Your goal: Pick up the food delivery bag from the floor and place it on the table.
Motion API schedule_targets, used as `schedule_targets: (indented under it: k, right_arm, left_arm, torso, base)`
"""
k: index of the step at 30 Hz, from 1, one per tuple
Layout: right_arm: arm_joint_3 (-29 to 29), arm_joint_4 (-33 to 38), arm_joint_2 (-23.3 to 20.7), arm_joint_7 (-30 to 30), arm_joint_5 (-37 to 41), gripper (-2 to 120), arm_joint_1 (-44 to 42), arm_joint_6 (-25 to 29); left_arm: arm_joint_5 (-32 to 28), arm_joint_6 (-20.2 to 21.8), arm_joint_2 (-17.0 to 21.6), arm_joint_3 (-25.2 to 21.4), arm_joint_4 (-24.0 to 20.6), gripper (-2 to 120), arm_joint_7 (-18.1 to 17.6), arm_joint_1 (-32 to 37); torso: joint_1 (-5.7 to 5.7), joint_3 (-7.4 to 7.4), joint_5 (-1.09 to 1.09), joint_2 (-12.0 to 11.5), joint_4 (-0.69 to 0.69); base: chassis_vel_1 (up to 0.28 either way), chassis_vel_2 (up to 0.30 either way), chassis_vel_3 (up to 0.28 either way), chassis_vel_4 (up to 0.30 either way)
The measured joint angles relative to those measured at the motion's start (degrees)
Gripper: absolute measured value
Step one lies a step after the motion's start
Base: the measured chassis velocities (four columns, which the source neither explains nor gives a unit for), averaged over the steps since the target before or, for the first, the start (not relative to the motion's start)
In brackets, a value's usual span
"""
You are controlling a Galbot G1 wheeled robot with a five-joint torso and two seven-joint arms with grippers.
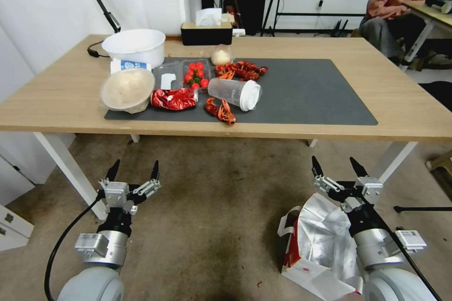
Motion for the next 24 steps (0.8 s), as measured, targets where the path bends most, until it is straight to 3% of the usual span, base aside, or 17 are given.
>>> schedule_targets:
  k: [24]
  right_arm:
    - [-0.16,-1.15,0.44,0.06,0.09,100,0.69,0.42]
  left_arm:
    - [1.08,-0.29,-0.28,1.17,0.57,100,0.29,-0.02]
  torso:
    - [-2.11,-3.52,0.00,-5.62,0.00]
  base:
    - [0.000,0.000,0.000,0.000]
